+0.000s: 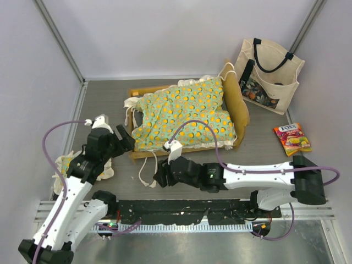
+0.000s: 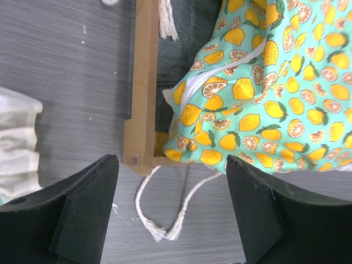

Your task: Set up the pet bed

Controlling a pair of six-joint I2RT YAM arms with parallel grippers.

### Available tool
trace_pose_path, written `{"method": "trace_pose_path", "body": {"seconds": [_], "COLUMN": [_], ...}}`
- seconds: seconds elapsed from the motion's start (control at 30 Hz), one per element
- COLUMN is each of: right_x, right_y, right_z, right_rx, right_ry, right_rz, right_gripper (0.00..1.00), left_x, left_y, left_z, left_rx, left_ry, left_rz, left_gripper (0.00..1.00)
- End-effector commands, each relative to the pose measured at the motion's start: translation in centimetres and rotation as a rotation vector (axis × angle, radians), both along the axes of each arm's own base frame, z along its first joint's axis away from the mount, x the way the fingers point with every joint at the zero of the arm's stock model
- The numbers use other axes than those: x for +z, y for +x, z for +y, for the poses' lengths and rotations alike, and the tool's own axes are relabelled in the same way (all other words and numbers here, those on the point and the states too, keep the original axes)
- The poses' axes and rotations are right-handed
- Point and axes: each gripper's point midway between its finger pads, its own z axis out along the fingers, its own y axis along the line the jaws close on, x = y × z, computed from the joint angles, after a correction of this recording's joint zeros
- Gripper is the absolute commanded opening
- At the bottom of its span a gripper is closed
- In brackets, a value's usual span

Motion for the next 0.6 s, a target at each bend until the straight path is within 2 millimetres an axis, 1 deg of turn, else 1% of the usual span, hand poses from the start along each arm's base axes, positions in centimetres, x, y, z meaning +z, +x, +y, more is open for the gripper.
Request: {"method": "trace_pose_path", "body": {"seconds": [0.0, 0.03, 0.07, 0.1, 0.13, 0.17, 0.23, 0.27, 0.3, 0.33, 0.37, 0.4, 0.47, 0.5, 0.57], "right_x": [-0.2, -1.9, -2.5, -2.2, -2.9, -4.4, -4.7, -5.8, -5.8, -6.2, -7.4, -7.4, -8.2, -9.1, -9.7], "right_y": [-1.4, -1.7, -1.8, -1.5, -1.5, -1.3, -1.0, -0.9, -0.8, -0.7, -0.8, -0.7, -0.9, -0.8, -0.7], "right_z": [3.4, 4.2, 4.7, 5.7, 6.0, 6.5, 7.3, 7.5, 8.0, 8.2, 8.5, 9.2, 9.5, 9.8, 10.1], "right_rx": [0.055, 0.081, 0.108, 0.114, 0.125, 0.130, 0.141, 0.146, 0.157, 0.162, 0.180, 0.190, 0.221, 0.225, 0.230], "right_ry": [0.025, -0.011, -0.040, -0.047, -0.074, -0.106, -0.120, -0.149, -0.152, -0.165, -0.192, -0.195, -0.226, -0.244, -0.258], "right_rz": [-0.007, 0.001, -0.015, -0.026, -0.032, -0.038, -0.058, -0.060, -0.074, -0.081, -0.077, -0.084, -0.089, -0.088, -0.090], "right_gripper": [0.54, 0.55, 0.54, 0.54, 0.54, 0.54, 0.53, 0.54, 0.53, 0.53, 0.53, 0.53, 0.53, 0.53, 0.53], "left_x": [0.9, 0.9, 0.9, 0.9, 0.9, 0.6, 0.0, -0.3, -0.4, -0.3, 0.0, 0.1, 0.2, 0.3, 0.2], "left_y": [-2.0, -2.3, -2.8, -3.3, -3.5, -3.7, -4.2, -4.5, -4.6, -4.6, -4.5, -4.5, -4.5, -4.5, -4.6], "left_z": [1.9, 2.1, 2.3, 2.5, 2.5, 2.4, 2.3, 2.2, 2.1, 2.0, 2.0, 2.1, 2.3, 2.3, 2.2], "left_rx": [0.150, 0.164, 0.186, 0.193, 0.196, 0.195, 0.186, 0.179, 0.175, 0.164, 0.165, 0.165, 0.166, 0.164, 0.154], "left_ry": [-0.066, -0.077, -0.103, -0.117, -0.128, -0.135, -0.137, -0.135, -0.136, -0.142, -0.143, -0.139, -0.130, -0.125, -0.120], "left_rz": [-0.024, -0.029, -0.031, -0.049, -0.054, -0.046, -0.022, -0.007, -0.002, -0.006, -0.015, -0.021, -0.033, -0.037, -0.028], "left_gripper": [0.83, 0.83, 0.83, 0.83, 0.83, 0.84, 0.84, 0.84, 0.84, 0.84, 0.84, 0.84, 0.84, 0.85, 0.85]}}
